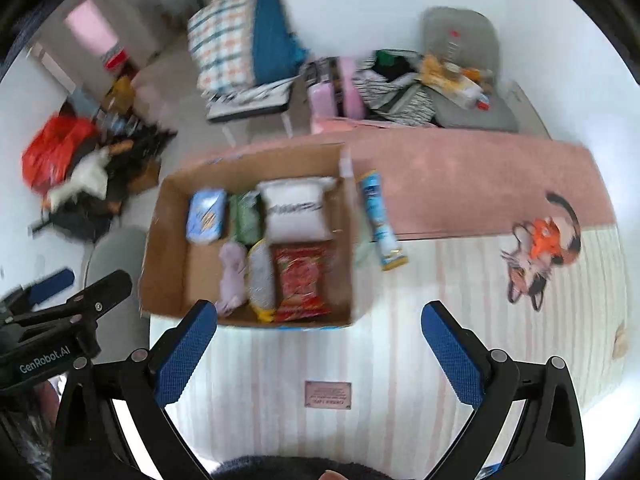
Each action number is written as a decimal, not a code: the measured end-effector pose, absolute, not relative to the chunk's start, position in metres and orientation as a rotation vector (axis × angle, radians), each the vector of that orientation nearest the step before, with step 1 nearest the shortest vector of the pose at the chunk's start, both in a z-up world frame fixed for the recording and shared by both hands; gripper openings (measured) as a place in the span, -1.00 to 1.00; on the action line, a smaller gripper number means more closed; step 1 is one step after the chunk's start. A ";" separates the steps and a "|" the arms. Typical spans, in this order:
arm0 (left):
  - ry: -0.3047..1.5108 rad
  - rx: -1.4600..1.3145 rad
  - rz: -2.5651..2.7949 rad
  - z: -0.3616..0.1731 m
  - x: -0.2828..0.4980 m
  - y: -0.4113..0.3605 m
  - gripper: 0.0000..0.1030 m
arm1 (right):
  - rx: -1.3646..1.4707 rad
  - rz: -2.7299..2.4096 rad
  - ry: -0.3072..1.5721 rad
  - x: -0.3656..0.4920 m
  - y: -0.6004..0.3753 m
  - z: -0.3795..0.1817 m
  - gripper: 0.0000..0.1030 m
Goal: Organize soft objects
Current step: 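Move both tools back toward the blue tube on the table, then grasp the blue Nestlé tube with the left tool while the right tool grasps the orange packet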
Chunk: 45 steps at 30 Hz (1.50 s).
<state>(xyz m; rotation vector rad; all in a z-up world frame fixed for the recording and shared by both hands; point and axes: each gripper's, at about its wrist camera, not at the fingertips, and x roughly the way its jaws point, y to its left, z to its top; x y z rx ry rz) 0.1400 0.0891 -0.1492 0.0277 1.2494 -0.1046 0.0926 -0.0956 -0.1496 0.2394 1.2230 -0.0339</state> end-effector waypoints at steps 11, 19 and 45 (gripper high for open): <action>1.448 0.271 -0.221 -0.245 0.228 -0.122 0.96 | 0.441 -0.363 1.246 0.090 -0.312 -0.191 1.00; 1.564 0.340 -0.038 -0.355 0.244 -0.189 0.96 | 0.496 -0.505 1.287 0.095 -0.434 -0.247 1.00; 1.688 0.109 0.123 -0.431 0.252 -0.179 0.09 | 0.451 -0.464 1.402 0.123 -0.497 -0.328 1.00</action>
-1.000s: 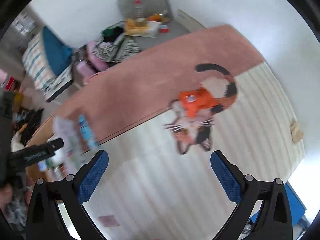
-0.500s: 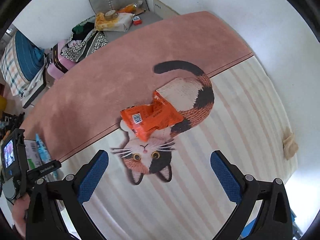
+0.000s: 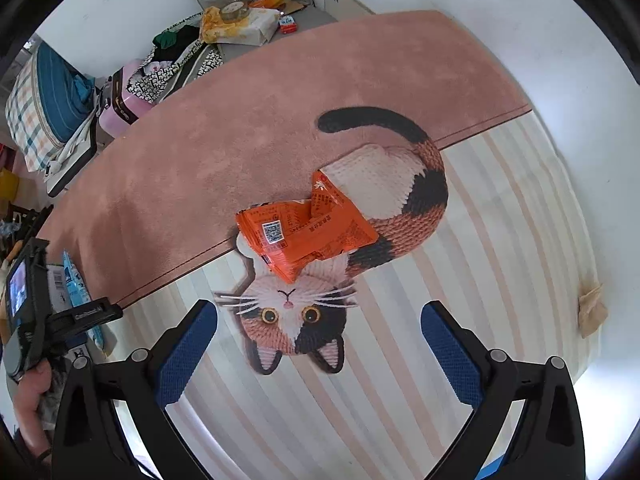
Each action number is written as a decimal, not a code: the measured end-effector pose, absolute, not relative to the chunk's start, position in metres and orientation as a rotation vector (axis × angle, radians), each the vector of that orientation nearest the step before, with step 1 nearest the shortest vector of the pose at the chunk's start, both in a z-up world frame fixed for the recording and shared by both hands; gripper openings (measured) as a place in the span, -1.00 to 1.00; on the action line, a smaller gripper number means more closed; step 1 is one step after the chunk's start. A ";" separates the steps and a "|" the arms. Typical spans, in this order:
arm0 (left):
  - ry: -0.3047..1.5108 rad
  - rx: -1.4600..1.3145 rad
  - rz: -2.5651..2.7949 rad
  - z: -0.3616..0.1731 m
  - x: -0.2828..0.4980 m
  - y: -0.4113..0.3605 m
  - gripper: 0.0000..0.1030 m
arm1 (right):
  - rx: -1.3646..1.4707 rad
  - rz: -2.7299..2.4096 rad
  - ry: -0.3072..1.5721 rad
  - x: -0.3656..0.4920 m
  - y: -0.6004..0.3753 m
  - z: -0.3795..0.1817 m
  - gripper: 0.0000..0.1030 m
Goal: Organize soft objects
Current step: 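Grasp the blue Nestlé tube with the left tool while the right tool grasps the orange packet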
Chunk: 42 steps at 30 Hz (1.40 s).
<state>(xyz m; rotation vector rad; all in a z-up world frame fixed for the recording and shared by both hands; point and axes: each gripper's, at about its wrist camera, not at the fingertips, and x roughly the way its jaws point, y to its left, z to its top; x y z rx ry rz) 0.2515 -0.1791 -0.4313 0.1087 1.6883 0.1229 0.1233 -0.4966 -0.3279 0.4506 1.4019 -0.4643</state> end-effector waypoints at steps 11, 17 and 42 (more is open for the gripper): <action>1.655 0.172 0.001 -0.416 0.242 -0.192 -0.50 | 0.559 -0.451 1.518 0.161 -0.517 -0.402 0.95; 1.661 0.210 -0.076 -0.416 0.212 -0.204 -0.56 | 0.588 -0.426 1.557 0.178 -0.514 -0.428 0.38; 1.756 -0.101 -0.241 -0.380 0.194 -0.194 -0.28 | 0.930 -0.473 1.560 0.147 -0.533 -0.425 0.34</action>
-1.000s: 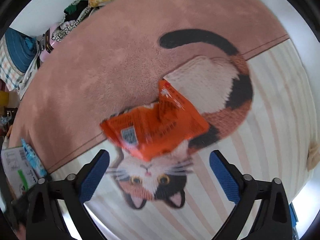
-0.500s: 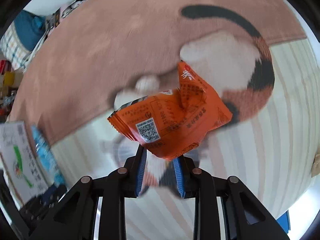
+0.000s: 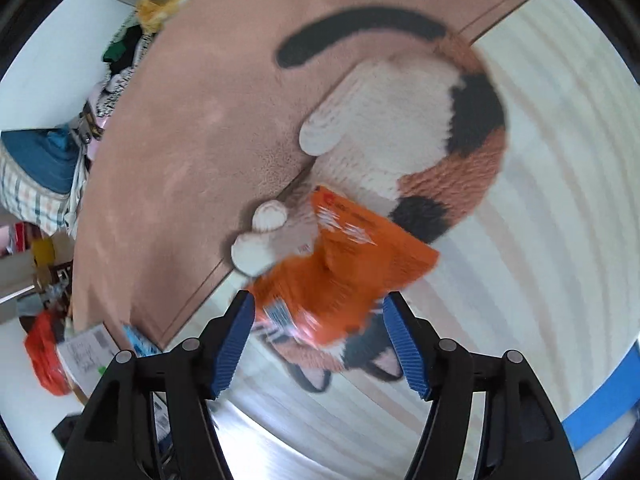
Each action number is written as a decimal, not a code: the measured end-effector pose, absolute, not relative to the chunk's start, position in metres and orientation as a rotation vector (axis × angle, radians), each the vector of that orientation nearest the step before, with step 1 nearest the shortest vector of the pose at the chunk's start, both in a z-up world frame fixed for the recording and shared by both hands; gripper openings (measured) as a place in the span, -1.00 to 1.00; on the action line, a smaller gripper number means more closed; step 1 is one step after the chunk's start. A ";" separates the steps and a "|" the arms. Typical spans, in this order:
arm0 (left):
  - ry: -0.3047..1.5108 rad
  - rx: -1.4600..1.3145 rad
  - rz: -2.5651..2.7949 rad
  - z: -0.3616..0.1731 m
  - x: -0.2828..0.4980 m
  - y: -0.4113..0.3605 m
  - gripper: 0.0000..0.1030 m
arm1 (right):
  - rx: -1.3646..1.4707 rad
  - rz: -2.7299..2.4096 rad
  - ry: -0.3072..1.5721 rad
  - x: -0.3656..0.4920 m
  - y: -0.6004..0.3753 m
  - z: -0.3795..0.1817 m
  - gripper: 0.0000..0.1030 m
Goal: Organize soft objects
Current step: 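Grasp the blue Nestlé tube with the left tool while the right tool grasps the orange packet, then carry the tube and packet into the box and open both tools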
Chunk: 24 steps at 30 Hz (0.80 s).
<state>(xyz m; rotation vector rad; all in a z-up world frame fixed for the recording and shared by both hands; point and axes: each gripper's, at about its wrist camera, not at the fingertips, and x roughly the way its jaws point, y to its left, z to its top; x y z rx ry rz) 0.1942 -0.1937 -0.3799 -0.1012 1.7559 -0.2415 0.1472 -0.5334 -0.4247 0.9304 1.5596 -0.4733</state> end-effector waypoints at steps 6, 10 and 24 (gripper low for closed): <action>1.754 -0.218 -0.206 -0.379 0.225 -0.171 0.00 | 0.751 -0.428 1.621 0.164 -0.505 -0.437 0.06; 1.798 -0.216 -0.220 -0.395 0.242 -0.174 0.00 | 0.513 -0.232 1.756 0.170 -0.462 -0.438 -0.02; 1.854 0.090 -0.202 -0.432 0.230 -0.196 -0.38 | 0.471 -0.229 1.815 0.168 -0.425 -0.460 0.32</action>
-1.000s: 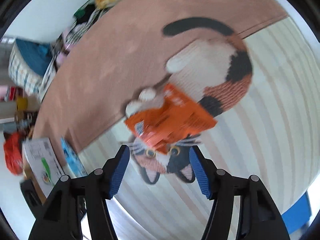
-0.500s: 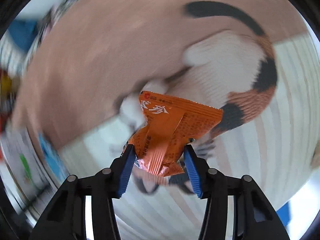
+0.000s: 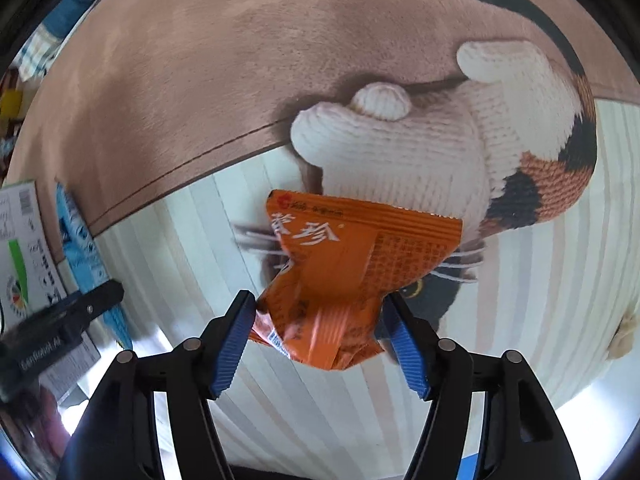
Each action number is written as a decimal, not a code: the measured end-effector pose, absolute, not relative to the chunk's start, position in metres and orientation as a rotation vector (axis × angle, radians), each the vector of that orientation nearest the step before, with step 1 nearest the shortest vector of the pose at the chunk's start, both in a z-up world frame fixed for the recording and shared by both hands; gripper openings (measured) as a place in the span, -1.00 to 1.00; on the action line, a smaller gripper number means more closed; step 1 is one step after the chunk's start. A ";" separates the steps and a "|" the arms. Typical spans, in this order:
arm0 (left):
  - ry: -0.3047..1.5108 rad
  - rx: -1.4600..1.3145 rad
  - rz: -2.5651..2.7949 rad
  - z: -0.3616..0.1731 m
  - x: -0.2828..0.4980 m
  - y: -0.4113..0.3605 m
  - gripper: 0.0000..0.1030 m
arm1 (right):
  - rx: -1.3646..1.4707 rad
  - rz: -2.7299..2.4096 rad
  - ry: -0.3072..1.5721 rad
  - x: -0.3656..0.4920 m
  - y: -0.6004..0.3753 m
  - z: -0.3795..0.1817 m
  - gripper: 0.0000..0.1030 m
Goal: Organize soft objects
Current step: 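Carry the tube and packet into the box and open both tools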
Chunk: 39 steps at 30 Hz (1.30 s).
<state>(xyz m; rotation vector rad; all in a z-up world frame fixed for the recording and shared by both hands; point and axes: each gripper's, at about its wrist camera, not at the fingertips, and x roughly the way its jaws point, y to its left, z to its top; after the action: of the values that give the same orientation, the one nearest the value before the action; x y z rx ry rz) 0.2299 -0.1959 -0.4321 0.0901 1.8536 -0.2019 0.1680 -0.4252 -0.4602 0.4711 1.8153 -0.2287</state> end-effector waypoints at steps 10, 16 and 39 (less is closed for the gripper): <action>1.787 0.052 -0.226 -0.401 0.212 -0.160 -0.69 | 0.406 -0.266 1.763 0.170 -0.412 -0.445 -0.17; 1.724 0.021 -0.281 -0.365 0.198 -0.151 -0.69 | 0.401 -0.203 1.714 0.167 -0.400 -0.411 -0.19; 1.515 -0.021 -0.176 -0.218 0.233 0.096 -0.69 | 0.102 0.192 1.498 0.215 -0.102 -0.220 -0.20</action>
<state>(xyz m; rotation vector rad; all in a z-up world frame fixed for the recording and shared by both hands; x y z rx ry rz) 0.2327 0.0958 -0.2184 -0.0212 1.5150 -0.1757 0.2148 -0.1018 -0.2205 0.1020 1.4979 0.1924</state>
